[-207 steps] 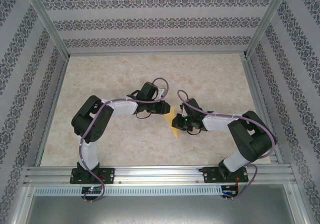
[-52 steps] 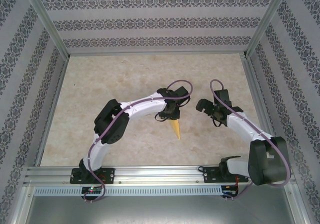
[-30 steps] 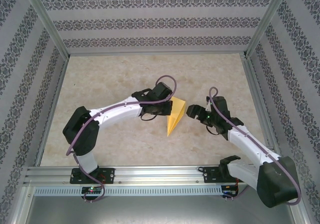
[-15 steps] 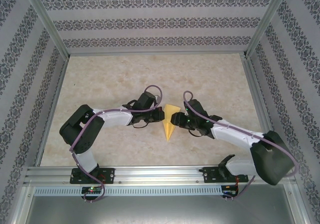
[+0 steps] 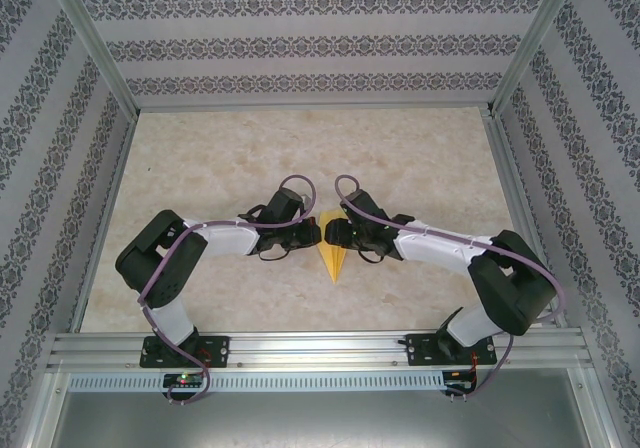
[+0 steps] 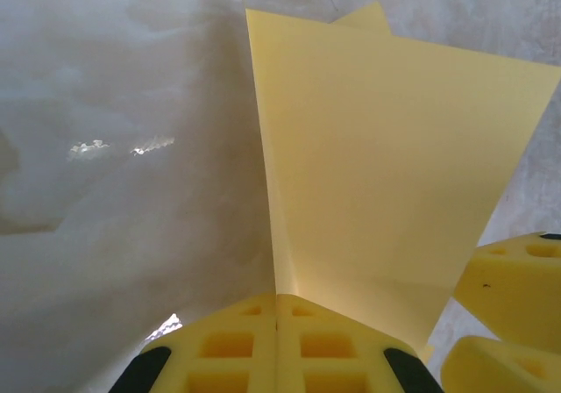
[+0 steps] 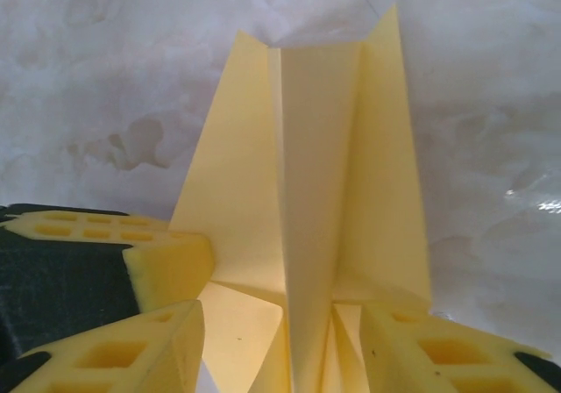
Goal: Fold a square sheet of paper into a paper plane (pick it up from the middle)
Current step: Move the paper plane to the center of the table.
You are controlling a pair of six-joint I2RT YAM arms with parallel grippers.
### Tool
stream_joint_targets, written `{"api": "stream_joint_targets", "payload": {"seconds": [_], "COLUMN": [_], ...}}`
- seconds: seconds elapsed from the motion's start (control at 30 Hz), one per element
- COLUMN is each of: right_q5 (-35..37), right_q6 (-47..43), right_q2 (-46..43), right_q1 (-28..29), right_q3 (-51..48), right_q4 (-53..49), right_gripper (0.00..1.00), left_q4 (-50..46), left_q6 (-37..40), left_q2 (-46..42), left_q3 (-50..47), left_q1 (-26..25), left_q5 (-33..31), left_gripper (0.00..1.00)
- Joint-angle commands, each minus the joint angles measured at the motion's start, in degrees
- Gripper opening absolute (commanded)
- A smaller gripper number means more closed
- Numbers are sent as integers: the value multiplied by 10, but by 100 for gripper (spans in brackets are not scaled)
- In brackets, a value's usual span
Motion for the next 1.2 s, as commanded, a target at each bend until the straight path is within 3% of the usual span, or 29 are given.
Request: {"api": "stream_joint_targets", "payload": {"seconds": [0.0, 0.23, 0.63, 1.17], "right_q5": [40, -25, -41, 21], "right_q6": [-25, -33, 21, 88], "right_q2": [10, 33, 29, 54], "right_q1": [10, 19, 43, 70], "right_q3": [22, 27, 1, 21], "right_q4": [-33, -13, 1, -37], "right_gripper": [54, 54, 63, 43], "left_q4": [15, 12, 9, 9], "left_q6": [-2, -2, -3, -5], "left_q2": [-15, -8, -6, -6], "left_q3": [-3, 0, -3, -7], "left_q1": [11, 11, 11, 14], "left_q5": [-5, -2, -6, -2], "left_gripper": [0, 0, 0, 0]}}
